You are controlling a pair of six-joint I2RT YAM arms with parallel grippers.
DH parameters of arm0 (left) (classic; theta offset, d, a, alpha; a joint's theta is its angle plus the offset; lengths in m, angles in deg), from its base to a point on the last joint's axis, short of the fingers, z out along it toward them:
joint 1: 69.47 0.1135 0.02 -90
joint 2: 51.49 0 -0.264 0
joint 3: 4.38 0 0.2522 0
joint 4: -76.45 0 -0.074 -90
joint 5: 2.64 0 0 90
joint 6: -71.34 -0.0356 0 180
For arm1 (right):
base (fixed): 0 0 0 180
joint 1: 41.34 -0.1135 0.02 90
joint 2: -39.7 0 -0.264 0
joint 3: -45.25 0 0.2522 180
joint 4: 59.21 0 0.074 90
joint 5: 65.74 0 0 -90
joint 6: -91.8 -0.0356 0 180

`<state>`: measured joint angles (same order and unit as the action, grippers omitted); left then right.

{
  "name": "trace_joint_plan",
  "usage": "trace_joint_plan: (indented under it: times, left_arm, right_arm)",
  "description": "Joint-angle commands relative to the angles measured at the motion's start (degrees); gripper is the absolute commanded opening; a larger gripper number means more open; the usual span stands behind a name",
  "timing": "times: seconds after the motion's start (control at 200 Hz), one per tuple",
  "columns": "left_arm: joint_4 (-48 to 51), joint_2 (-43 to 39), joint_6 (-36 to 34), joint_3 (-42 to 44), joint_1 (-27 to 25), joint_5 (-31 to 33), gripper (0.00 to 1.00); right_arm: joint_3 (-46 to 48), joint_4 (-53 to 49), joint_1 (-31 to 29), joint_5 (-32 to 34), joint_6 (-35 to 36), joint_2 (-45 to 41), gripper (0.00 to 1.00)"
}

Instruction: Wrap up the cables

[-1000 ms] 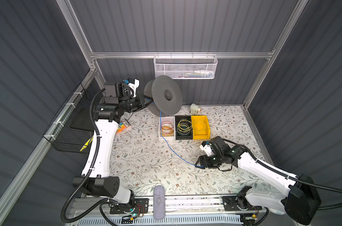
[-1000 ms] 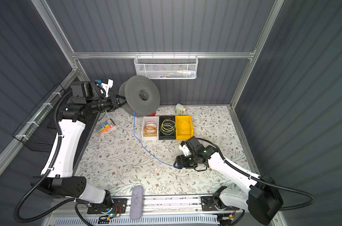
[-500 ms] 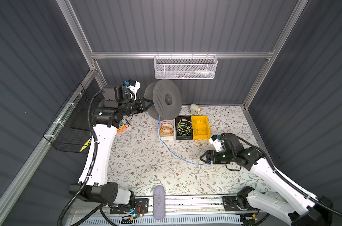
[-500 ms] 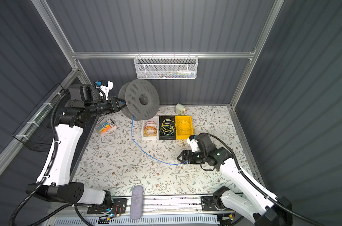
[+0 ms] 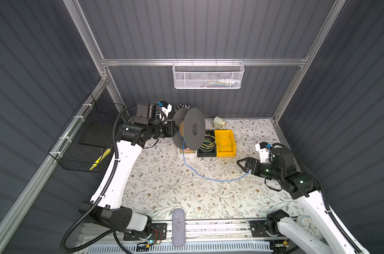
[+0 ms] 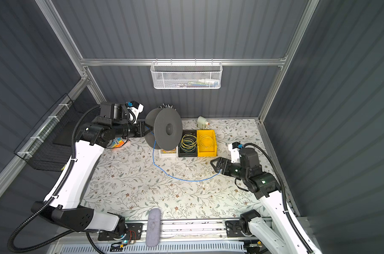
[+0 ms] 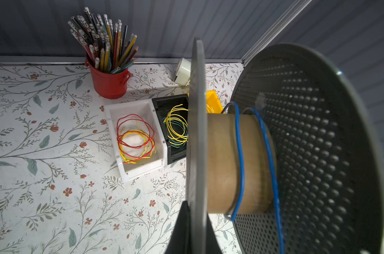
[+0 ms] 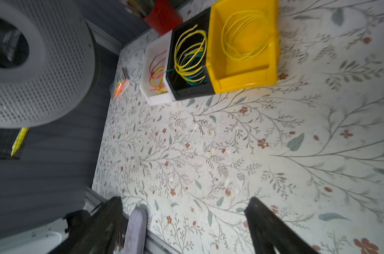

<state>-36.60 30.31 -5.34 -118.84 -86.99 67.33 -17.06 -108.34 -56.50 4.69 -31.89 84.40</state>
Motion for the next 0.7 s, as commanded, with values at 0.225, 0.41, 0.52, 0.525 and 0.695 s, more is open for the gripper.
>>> trace_joint_plan:
  times: [0.225, 0.41, 0.52, 0.525, 0.695]
  left_arm:
    - [-10.2, -8.1, 1.8, 0.7, 0.8, -3.7, 0.00]
    - [-15.4, -9.0, 7.8, -2.6, 0.8, -1.9, 0.00]
    - [-15.7, -8.9, 8.0, -3.5, 0.8, -2.5, 0.00]
    - [-15.7, -8.9, 8.0, -3.5, 0.8, -2.5, 0.00]
    - [-11.0, -8.8, 4.1, -2.3, 0.8, 0.6, 0.00]
  right_arm:
    - [9.7, 5.6, 10.0, 6.8, -2.6, -0.6, 0.90]
    - [14.8, 8.2, 11.0, 10.0, -4.3, -3.3, 0.91]
    - [17.9, 12.1, 12.2, 5.7, -6.6, -1.9, 0.91]
    - [18.0, 12.3, 12.3, 5.6, -6.7, -1.8, 0.91]
    - [17.9, 16.1, 15.9, 2.5, -8.0, -2.0, 0.91]
